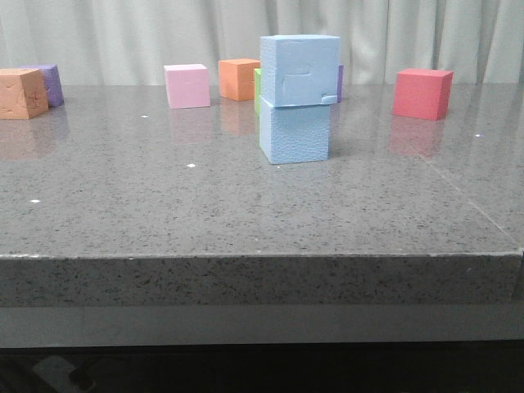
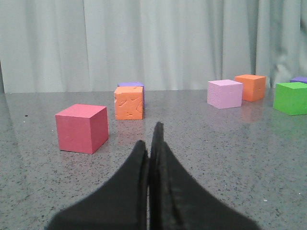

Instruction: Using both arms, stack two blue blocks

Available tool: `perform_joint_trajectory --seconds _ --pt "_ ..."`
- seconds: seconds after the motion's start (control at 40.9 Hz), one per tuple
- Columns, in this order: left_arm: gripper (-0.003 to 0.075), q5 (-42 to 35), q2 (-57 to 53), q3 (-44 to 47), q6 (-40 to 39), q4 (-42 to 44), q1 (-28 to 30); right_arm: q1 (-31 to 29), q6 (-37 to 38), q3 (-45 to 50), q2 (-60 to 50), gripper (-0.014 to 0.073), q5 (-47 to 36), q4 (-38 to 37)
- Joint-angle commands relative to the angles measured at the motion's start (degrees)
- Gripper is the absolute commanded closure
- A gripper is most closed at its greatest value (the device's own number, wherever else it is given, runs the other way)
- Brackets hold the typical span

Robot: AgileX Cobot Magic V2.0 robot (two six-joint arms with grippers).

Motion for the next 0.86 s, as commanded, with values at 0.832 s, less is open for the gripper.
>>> perform_joint_trajectory --seconds 0.832 --pt "0.0741 -4.42 -0.95 0.11 0.0 -0.47 0.14 -0.41 1.15 -0.35 -1.05 0.0661 -3.83 -1.4"
